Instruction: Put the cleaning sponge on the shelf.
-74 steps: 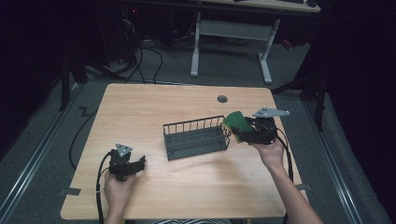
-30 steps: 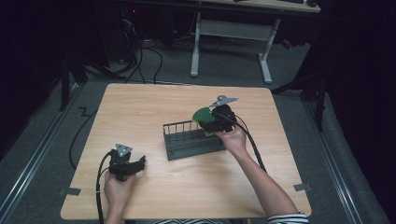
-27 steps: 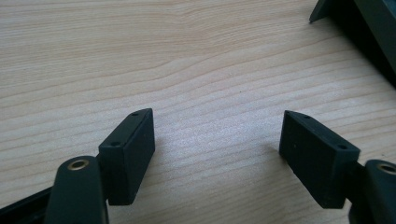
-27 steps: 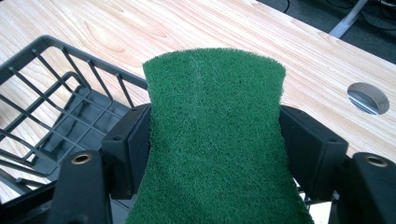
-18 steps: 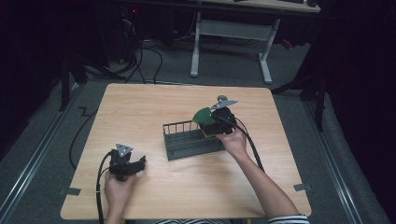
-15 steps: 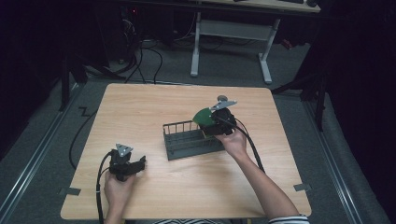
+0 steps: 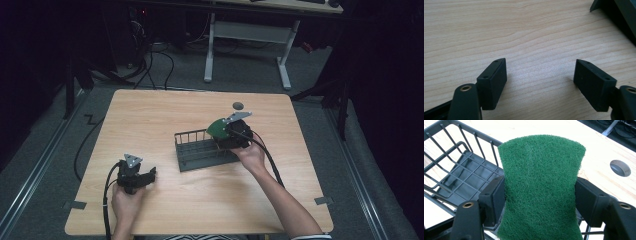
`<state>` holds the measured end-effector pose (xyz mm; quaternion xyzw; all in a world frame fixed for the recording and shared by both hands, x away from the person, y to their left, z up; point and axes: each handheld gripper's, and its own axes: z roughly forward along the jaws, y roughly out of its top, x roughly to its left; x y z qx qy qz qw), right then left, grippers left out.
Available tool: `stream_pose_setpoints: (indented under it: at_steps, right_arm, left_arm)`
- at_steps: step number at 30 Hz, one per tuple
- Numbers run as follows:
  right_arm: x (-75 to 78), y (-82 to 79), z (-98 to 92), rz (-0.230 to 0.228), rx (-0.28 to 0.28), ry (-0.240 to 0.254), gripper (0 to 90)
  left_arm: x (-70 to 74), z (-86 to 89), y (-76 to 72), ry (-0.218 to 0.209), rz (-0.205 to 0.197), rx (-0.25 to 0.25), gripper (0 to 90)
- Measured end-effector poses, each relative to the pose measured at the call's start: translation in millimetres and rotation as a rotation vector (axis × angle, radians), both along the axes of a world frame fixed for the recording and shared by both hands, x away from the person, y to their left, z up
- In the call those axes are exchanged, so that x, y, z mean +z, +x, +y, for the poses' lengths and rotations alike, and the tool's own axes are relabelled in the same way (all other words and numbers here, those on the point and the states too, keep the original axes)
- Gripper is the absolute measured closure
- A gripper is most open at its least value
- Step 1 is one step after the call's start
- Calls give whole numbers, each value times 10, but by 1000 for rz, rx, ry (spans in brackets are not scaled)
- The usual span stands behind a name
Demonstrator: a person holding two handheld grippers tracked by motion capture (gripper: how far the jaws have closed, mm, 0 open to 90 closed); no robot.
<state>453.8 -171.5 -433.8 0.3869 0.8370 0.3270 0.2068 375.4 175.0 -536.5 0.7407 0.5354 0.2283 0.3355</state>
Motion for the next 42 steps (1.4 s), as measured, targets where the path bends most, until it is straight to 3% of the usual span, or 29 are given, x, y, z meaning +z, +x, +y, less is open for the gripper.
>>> stream_pose_setpoints:
  at_steps: [23,31,35,42]
  right_arm:
    - [-74,-38,-18,27,11,-4,298]
    - [-34,-53,-54,40,30,38,252]
    - [6,-84,-91,25,25,39,246]
    - [127,-190,-244,-10,1,94,276]
  left_arm:
    - [0,-1,-1,3,1,-1,271]
    - [0,-2,0,2,0,0,271]
    - [0,-1,0,1,0,-1,271]
    - [0,3,1,-2,0,0,271]
